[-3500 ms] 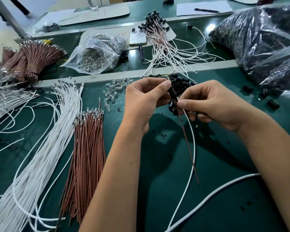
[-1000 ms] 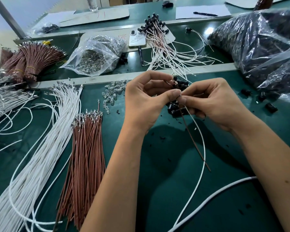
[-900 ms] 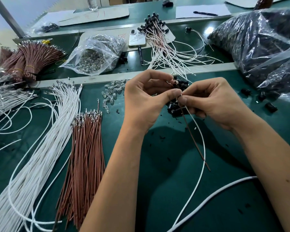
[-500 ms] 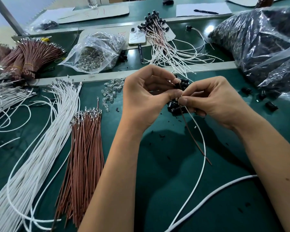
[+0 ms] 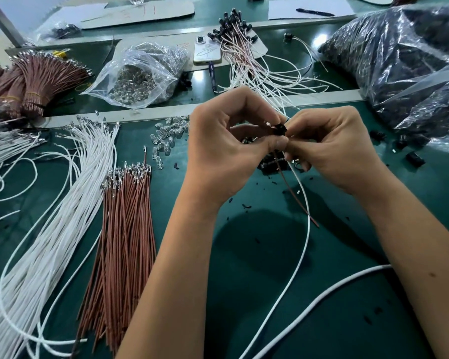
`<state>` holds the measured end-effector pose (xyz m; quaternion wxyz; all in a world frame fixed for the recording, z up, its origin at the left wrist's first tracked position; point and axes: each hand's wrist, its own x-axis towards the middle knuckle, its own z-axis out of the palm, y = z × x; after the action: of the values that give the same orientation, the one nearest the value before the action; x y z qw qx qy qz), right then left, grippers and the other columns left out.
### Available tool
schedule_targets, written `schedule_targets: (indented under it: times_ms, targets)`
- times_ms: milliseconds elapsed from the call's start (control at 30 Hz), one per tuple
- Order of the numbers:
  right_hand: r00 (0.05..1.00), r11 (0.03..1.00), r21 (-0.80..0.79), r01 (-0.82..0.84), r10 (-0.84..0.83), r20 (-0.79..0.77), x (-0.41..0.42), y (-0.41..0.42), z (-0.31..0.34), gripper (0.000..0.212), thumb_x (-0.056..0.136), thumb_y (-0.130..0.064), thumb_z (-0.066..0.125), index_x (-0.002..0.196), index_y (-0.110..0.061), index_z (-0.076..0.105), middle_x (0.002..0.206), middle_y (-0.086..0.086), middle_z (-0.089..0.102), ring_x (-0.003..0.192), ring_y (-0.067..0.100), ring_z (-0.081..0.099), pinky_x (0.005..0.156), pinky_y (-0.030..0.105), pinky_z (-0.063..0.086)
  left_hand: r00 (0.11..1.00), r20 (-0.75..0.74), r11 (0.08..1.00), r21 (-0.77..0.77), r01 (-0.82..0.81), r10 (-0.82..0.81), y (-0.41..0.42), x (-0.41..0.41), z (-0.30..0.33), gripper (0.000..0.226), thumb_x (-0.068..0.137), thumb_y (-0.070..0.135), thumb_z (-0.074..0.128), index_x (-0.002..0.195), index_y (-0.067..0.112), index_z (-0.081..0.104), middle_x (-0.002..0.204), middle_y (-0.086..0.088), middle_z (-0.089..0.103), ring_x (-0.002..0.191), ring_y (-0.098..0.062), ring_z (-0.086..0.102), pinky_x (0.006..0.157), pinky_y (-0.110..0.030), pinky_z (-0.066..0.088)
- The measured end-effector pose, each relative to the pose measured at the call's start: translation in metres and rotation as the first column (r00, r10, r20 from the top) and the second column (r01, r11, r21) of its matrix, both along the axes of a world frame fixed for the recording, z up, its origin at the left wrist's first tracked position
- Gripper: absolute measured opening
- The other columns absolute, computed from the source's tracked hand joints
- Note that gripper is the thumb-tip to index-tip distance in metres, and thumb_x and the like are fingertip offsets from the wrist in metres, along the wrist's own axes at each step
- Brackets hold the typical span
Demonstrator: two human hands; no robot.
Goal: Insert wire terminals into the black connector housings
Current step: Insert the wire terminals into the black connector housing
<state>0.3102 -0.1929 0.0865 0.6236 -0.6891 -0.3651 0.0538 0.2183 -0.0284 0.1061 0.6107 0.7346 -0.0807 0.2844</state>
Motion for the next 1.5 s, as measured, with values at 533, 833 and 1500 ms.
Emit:
schedule_targets:
  times_ms: [533,833,1500]
  targets:
    - [0.997,1.000,-0.011,0.013,-0.012,0.081,0.005,-0.001,-0.006,0.010,0.084,-0.015,0.085,0.082,-0.015,0.075,0.064,0.012,0.068,0.050,0.013,0.058,0.047,0.023,0.043,0.999,0.034,1.000,-0.019,0.015,-0.015,-0.001,0.000,0.001,0.037,0.066,-0.015,0.086,0.084,0.006,0.061,0.084,-0.019,0.070,0.084,-0.028,0.073,0.073,-0.032,0.059]
    - [0.994,0.997,-0.071,0.017,-0.009,0.110,0.004,0.000,-0.005,0.010,0.086,0.001,0.081,0.082,-0.007,0.075,0.068,0.019,0.067,0.058,0.017,0.062,0.056,0.026,0.047,0.997,-0.074,0.998,-0.058,0.033,-0.038,-0.001,0.003,-0.004,0.045,0.065,-0.016,0.086,0.101,0.001,0.066,0.108,-0.014,0.068,0.082,-0.011,0.067,0.077,-0.024,0.055]
    - [0.989,0.998,-0.042,0.043,-0.037,0.140,0.004,0.002,-0.005,0.026,0.083,0.001,0.081,0.078,-0.022,0.072,0.070,0.005,0.068,0.060,0.015,0.063,0.057,0.030,0.050,0.998,-0.020,0.991,-0.117,0.062,-0.064,-0.001,0.009,-0.013,0.028,0.068,-0.016,0.083,0.092,-0.006,0.074,0.084,-0.019,0.074,0.075,-0.020,0.071,0.073,-0.029,0.058]
